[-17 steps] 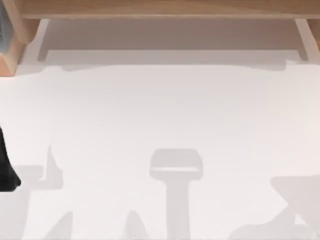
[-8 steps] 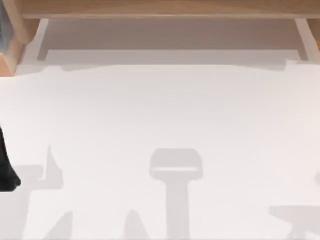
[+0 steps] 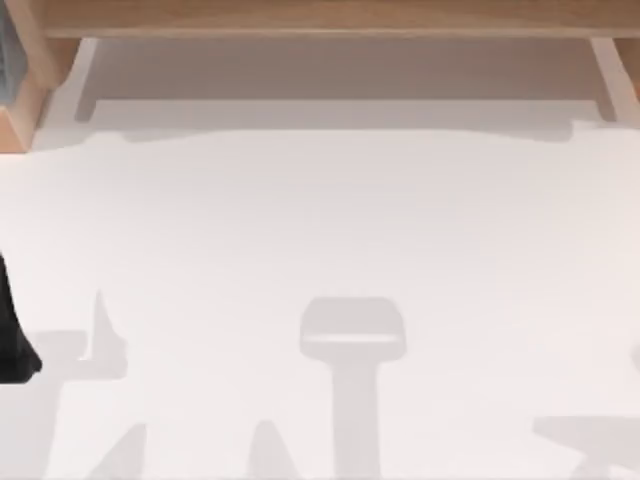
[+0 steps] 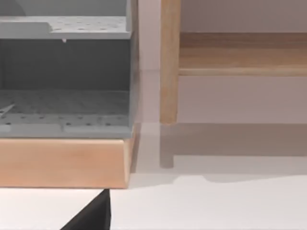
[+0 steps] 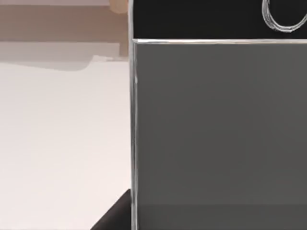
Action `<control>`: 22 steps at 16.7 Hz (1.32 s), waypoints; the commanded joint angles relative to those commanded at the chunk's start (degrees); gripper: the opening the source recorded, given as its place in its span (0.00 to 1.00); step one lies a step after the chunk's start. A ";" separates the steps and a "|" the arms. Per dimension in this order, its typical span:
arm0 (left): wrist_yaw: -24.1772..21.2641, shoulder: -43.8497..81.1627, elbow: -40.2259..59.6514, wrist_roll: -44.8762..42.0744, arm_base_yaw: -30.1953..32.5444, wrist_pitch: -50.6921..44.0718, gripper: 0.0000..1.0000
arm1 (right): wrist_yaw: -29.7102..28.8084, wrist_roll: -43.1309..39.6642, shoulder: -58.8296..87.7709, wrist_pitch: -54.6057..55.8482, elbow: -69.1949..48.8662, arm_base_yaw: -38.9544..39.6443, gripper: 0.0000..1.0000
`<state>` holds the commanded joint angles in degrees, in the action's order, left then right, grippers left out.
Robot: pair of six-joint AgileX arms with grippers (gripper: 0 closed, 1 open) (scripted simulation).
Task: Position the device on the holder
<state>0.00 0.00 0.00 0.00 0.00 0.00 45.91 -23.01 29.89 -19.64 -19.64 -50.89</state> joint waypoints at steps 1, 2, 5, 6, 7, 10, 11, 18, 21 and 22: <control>0.00 0.00 0.00 0.00 0.00 0.00 1.00 | -0.28 0.23 -0.02 0.50 -0.14 0.49 0.00; 0.00 0.00 0.00 0.00 0.00 0.00 1.00 | -0.86 0.62 -0.06 1.33 -0.32 1.29 0.00; 0.00 0.00 0.00 0.00 0.00 0.00 1.00 | -4.38 2.15 -0.38 4.51 -1.03 4.32 0.00; 0.00 0.00 0.00 0.00 0.00 0.00 1.00 | -5.78 2.60 -0.47 5.54 -1.32 5.35 0.00; 0.00 0.00 0.00 0.00 0.00 0.00 1.00 | -7.12 2.99 -0.43 6.48 -1.52 6.34 0.00; 0.00 0.00 0.00 0.00 0.00 0.00 1.00 | -10.45 4.01 1.34 9.03 -1.01 9.01 0.00; 0.00 0.00 0.00 0.00 0.00 0.00 1.00 | -11.23 4.33 2.47 10.02 -0.48 9.79 0.00; 0.00 0.00 0.00 0.00 0.00 0.00 1.00 | -12.88 8.01 12.06 20.83 3.25 13.94 0.00; 0.00 0.00 0.00 0.00 0.00 0.00 1.00 | -13.05 8.86 13.47 23.05 3.79 14.42 0.00; 0.00 0.00 0.00 0.00 0.00 0.00 1.00 | -13.05 8.86 13.47 23.05 3.79 14.42 0.00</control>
<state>0.00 0.00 0.00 0.00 0.00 0.00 32.86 -14.15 43.36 3.41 -15.84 -36.48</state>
